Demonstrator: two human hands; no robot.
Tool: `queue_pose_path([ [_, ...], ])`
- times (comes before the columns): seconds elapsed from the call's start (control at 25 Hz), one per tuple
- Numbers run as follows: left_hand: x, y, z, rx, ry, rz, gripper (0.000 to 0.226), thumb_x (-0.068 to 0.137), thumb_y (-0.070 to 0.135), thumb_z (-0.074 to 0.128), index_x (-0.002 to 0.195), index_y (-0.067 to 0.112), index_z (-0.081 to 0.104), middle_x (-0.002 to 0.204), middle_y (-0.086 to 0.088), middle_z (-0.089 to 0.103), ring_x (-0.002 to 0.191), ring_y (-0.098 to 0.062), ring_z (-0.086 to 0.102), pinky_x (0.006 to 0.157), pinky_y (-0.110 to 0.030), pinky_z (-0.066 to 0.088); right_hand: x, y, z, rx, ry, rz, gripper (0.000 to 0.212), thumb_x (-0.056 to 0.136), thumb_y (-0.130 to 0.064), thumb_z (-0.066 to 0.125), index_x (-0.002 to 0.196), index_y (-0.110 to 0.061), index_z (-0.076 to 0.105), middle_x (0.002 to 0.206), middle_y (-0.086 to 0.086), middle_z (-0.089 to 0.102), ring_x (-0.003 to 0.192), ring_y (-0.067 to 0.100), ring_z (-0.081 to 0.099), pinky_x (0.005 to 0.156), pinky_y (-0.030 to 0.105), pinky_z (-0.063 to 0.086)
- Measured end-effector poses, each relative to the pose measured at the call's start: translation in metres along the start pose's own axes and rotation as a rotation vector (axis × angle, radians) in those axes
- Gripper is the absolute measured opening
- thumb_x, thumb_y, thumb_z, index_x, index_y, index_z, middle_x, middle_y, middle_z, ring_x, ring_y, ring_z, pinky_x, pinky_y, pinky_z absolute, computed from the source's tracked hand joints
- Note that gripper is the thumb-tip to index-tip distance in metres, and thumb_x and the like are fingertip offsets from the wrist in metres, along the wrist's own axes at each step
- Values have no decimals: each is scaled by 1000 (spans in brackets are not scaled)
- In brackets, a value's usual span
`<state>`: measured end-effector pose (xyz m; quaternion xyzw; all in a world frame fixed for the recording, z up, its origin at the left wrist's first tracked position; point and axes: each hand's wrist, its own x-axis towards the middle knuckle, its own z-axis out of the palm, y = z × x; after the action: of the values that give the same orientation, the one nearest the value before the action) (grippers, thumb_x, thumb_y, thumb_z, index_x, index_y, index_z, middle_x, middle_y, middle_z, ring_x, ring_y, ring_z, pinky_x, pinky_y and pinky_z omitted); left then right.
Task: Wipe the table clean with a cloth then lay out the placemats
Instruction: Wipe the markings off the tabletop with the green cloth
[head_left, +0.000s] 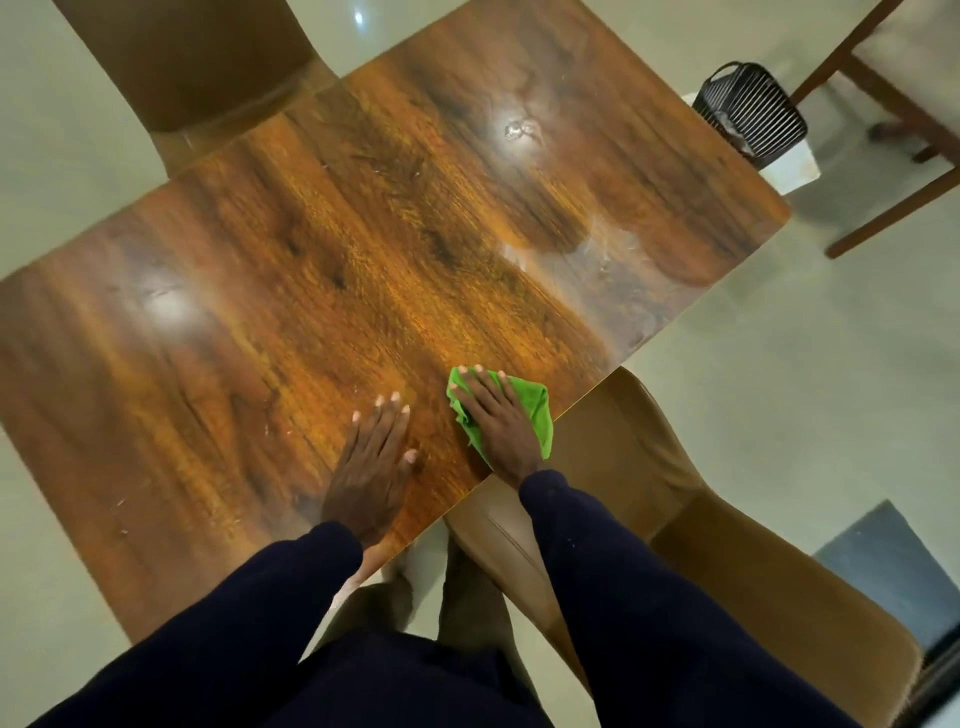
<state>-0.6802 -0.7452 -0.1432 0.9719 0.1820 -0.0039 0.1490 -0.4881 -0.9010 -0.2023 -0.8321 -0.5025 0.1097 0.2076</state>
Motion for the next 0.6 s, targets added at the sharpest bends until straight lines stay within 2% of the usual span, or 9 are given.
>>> queue_pose_path([
  [0.08, -18, -3, 3, 35, 10, 27, 59, 114, 35, 27, 167, 8, 26, 177, -11, 17, 165, -26, 10, 134, -45, 4, -5, -6, -4, 57, -11, 22, 66, 103, -12, 63, 163, -15, 35, 172, 10, 28, 161, 26, 11, 133, 45, -4],
  [0.2, -38, -7, 6, 48, 51, 87, 58, 112, 34, 31, 164, 7, 35, 174, -13, 24, 163, -29, 19, 134, -45, 7, -14, -20, -16, 105, -61, 63, 66, 100, -4, 65, 161, -12, 40, 170, 13, 32, 160, 32, 16, 132, 55, 10],
  [0.32, -54, -7, -1, -18, 100, 102, 57, 111, 33, 32, 160, 5, 42, 172, -15, 31, 160, -32, 28, 133, -47, 11, -45, -47, -26, 123, -74, 130, 64, 99, 2, 63, 159, -12, 44, 169, 12, 35, 160, 31, 17, 131, 55, 10],
  [0.4, -68, -6, -9, -83, 120, 107, 56, 112, 32, 32, 161, 5, 41, 172, -14, 30, 161, -30, 25, 132, -51, 16, -79, -72, -34, 99, -27, 148, 67, 96, 4, 66, 158, -12, 46, 168, 11, 36, 157, 27, 15, 128, 52, 13],
  [0.52, -93, -4, -29, -144, 128, 158, 56, 112, 30, 33, 162, 6, 38, 174, -11, 26, 163, -27, 19, 130, -54, 21, -132, -112, -51, 48, 115, 165, 74, 87, 5, 79, 153, -12, 52, 164, 6, 34, 152, 30, 21, 115, 54, 28],
  [0.6, -102, -1, -41, -143, 121, 214, 56, 113, 31, 31, 163, 7, 36, 175, -9, 24, 164, -25, 17, 131, -53, 20, -165, -134, -64, 42, 165, 237, 76, 87, 5, 80, 154, -14, 50, 163, 2, 30, 151, 31, 23, 115, 56, 31],
])
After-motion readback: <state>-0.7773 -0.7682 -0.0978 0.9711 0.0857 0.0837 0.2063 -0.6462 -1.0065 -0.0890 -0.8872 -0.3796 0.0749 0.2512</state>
